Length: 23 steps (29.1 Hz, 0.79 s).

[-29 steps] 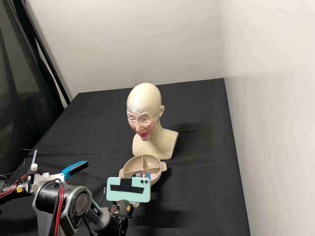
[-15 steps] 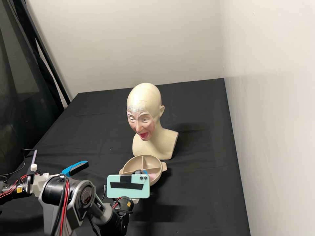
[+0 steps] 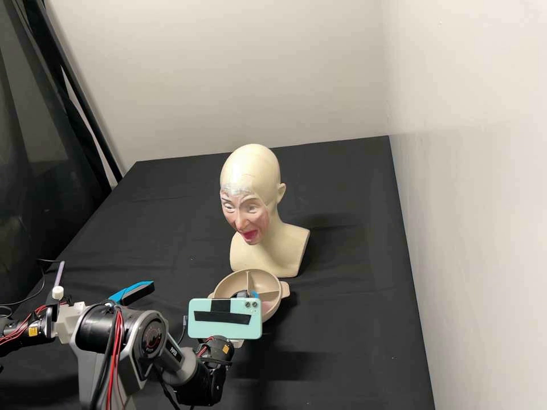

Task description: Feed the grandma with a spoon

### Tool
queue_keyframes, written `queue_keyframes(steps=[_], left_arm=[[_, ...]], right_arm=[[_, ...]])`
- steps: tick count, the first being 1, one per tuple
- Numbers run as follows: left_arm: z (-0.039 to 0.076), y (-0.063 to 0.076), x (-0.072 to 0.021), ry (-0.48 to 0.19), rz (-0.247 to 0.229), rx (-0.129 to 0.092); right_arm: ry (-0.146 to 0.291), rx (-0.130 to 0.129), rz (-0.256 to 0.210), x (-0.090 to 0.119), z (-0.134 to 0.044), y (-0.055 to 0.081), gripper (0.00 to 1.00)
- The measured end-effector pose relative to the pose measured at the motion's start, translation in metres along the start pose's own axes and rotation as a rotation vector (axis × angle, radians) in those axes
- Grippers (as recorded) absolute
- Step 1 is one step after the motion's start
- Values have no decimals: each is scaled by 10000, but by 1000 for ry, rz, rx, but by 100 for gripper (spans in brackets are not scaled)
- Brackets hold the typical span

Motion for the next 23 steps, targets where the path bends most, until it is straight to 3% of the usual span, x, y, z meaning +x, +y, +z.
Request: queue_keyframes(steps=[8, 14, 20, 23], left_arm=[[14, -3, -1, -4, -1, 1], [25, -6, -1, -7, -2, 1], [25, -6, -1, -7, -2, 1], [25, -6, -1, -7, -2, 1]], right_arm=[[-5, -2, 0, -16, -19, 27, 0], [25, 2, 63, -108, -108, 195, 0], [60, 44, 126, -186, -191, 353, 0], [76, 47, 148, -218, -232, 405, 0]])
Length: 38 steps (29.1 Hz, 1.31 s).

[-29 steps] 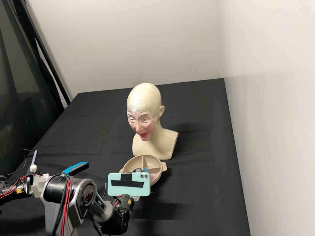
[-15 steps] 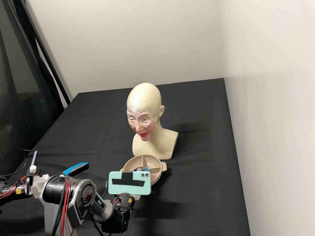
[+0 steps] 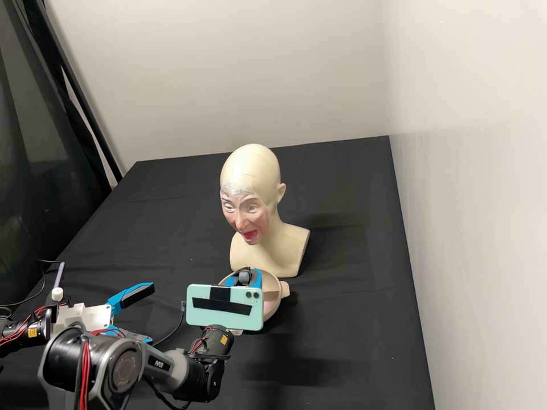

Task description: Feed the grandma with a spoon

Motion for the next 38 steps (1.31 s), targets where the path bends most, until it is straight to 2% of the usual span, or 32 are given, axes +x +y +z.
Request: queue_keyframes(steps=[9, 14, 19, 26, 32, 34, 38], left_arm=[[0, 0, 0, 0, 0, 0], [0, 0, 0, 0, 0, 0], [0, 0, 0, 0, 0, 0], [-8, 2, 0, 2, 1, 0], [-8, 2, 0, 2, 1, 0], [-8, 2, 0, 2, 1, 0], [-8, 2, 0, 2, 1, 0]], right_arm=[[43, 40, 50, -20, -107, 129, 0], [78, 40, 78, -20, -193, 208, 0], [108, 57, 104, -9, -276, 287, 0], [140, 56, 131, 37, -356, 369, 0], [166, 56, 125, 117, -450, 354, 0], [161, 65, 122, 154, -453, 329, 0], [132, 47, 101, 194, -425, 262, 0]])
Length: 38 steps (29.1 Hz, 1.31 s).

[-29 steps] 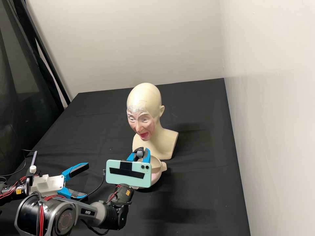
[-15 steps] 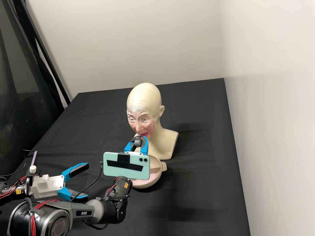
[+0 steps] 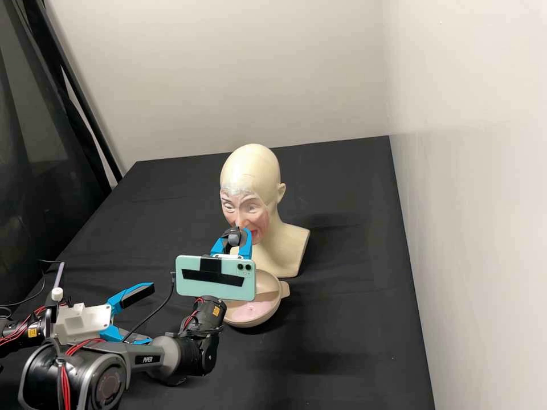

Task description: Feed the grandma with a spoon

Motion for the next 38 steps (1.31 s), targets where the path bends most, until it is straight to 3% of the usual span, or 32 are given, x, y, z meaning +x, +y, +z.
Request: queue_keyframes(steps=[14, 21, 38], left_arm=[[0, 0, 0, 0, 0, 0], [0, 0, 0, 0, 0, 0], [6, -8, 29, -1, -5, 0]], right_arm=[[-39, -32, -57, 78, 47, -163, 0], [-43, -22, -38, 113, 36, -134, 0], [-40, -30, -34, 190, 41, -133, 0]])
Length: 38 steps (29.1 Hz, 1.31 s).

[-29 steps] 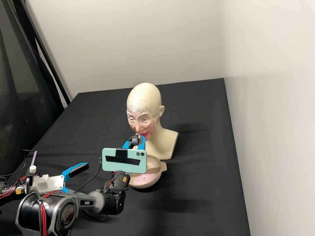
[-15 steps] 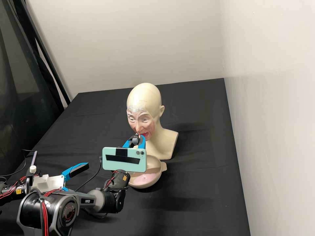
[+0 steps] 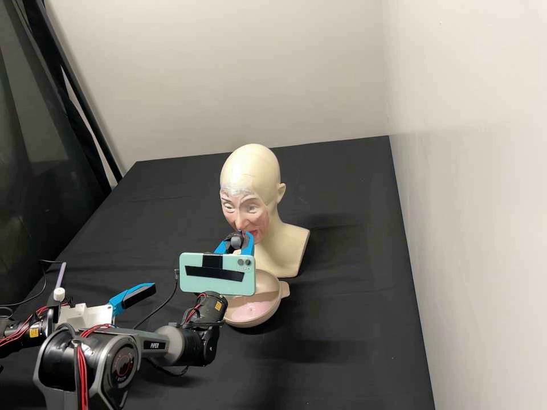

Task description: Feed the grandma with a spoon

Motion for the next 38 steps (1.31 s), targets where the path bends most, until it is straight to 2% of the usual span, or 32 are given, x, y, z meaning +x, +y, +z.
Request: queue_keyframes(steps=[18, 26, 34, 38], left_arm=[[0, 0, 0, 0, 0, 0], [-1, 0, 0, 1, 0, -1], [-2, 0, 0, 3, 1, -3], [2, -1, 0, 2, 0, -3]], right_arm=[[2, 1, 3, -9, 3, -3, 0], [36, 2, 30, -67, 52, -49, 0], [7, 6, -2, -143, 132, -141, 0], [6, 13, -3, -198, 158, -166, 0]])
